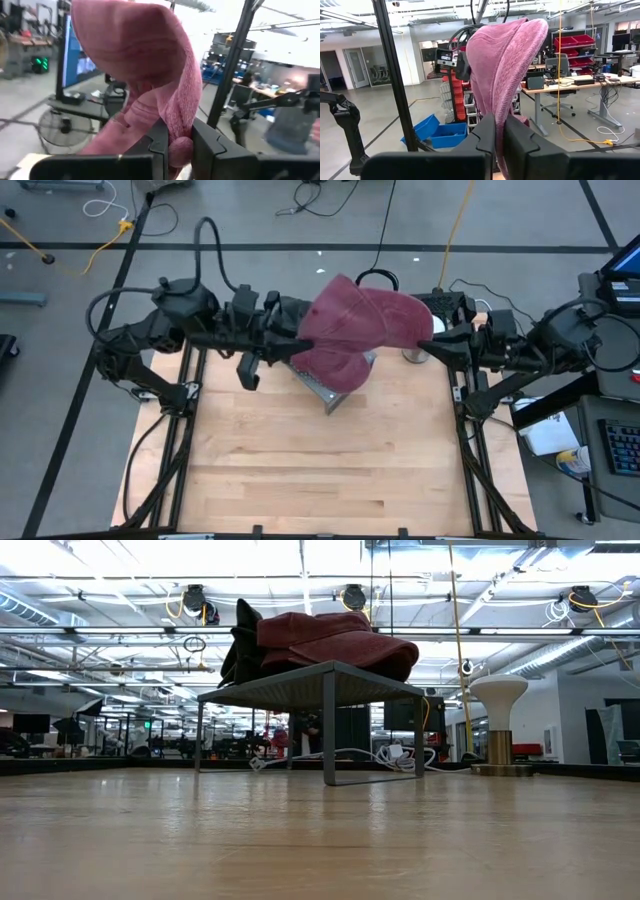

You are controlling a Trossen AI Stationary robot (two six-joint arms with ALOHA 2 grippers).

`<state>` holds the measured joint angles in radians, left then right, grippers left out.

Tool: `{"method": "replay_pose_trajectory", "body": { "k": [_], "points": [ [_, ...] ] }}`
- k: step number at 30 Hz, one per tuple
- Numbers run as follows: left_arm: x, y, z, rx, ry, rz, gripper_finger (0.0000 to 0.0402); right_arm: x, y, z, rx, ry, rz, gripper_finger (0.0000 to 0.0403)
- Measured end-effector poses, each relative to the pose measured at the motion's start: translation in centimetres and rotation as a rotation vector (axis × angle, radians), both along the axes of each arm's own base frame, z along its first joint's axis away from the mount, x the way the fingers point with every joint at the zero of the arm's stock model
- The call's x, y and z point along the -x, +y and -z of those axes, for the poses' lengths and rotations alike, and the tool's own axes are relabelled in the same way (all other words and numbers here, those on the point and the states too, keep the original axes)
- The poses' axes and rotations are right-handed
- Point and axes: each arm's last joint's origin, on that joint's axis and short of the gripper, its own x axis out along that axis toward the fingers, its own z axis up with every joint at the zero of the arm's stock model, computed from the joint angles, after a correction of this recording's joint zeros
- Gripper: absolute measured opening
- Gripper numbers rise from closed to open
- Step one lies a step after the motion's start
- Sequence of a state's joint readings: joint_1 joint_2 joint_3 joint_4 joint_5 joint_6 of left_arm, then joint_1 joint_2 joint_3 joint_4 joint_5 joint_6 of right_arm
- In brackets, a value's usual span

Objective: Pick & Place hat
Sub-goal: Stack the red cap on the red cap on the shelf

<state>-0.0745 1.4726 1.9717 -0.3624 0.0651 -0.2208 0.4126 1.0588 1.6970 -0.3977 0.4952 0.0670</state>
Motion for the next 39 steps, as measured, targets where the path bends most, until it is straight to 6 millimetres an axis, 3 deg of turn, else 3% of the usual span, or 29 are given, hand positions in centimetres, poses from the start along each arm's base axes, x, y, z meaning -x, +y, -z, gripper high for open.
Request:
{"method": "replay_pose_trajectory", "body": {
  "k": [6,14,19,29,39],
  "points": [
    [0.8,0.9,-0.4,0.173,0.012,0.052,0.0046,0.1,0.0,0.2,0.031,0.022,0.000,0.0041],
    [1.0,2.7,-0.3,0.317,0.073,0.152,0.0046,0.6,-0.2,2.6,0.071,0.256,-0.001,0.0143],
    [1.1,4.2,0.8,0.431,0.211,0.166,0.0046,1.0,-0.4,4.0,0.070,0.392,0.005,0.0182],
    [1.8,7.0,2.5,0.489,0.410,0.235,0.0046,1.0,-0.5,4.2,0.084,0.414,0.005,0.0183],
    [2.3,8.1,3.4,0.574,0.502,0.226,0.0046,1.0,-0.5,4.2,0.117,0.417,0.005,0.0181]
  ]
}}
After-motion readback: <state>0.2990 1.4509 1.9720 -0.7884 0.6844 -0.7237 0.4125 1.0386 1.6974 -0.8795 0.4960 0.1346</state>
